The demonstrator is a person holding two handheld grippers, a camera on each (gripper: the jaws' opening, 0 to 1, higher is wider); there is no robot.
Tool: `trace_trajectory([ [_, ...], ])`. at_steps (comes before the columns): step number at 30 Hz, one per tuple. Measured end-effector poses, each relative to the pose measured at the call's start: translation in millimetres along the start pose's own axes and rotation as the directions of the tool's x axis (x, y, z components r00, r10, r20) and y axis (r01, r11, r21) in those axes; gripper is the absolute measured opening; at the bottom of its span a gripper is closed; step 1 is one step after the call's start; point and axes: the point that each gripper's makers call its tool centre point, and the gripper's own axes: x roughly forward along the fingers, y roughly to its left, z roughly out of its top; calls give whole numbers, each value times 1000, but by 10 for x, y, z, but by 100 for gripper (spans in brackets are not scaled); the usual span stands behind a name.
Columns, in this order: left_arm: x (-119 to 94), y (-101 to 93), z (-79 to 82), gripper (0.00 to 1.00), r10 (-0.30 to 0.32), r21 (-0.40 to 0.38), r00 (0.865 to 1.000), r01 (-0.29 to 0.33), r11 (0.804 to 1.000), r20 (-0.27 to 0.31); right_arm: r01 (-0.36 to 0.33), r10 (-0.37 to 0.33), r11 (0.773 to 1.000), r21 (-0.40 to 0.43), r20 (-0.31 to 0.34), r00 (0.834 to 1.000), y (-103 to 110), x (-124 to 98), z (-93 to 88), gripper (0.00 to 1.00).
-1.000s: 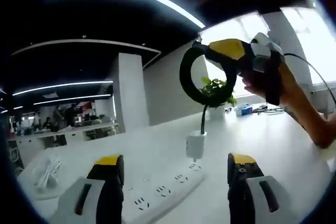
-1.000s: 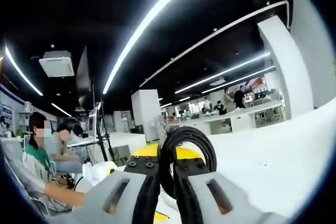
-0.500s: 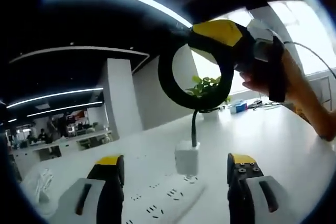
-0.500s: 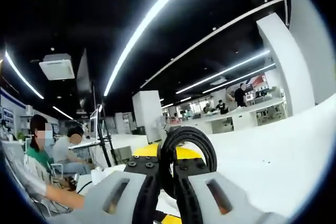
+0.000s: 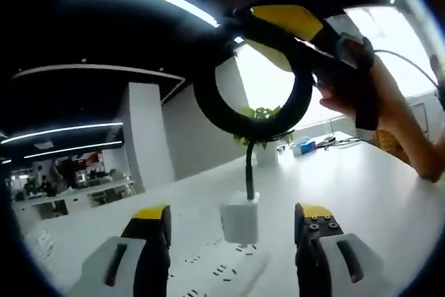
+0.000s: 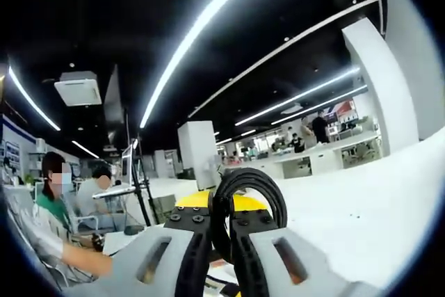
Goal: Straighten the power strip on the desk, plug the charger into it
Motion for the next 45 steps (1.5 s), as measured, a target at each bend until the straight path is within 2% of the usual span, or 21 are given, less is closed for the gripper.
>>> trace_trajectory([
  [2, 33, -70, 18, 67, -56, -22, 998, 57, 998, 26, -1, 1, 1000, 5, 0, 1000, -5, -7, 1, 6],
  [18, 186, -111, 7, 63, -113, -28, 993, 114, 993, 17, -1, 1, 1000, 7, 5, 1000, -12, -27, 25, 6],
  [24, 221, -139, -33, 60, -143, -61, 990, 144, 988, 12, -3, 3, 1000, 8, 4, 1000, 0, -17, 23, 6],
  [45, 259, -104, -111, 41, -155, -104, 988, 154, 983, 5, -7, 7, 1000, 19, 5, 1000, 24, -6, -6, 6],
])
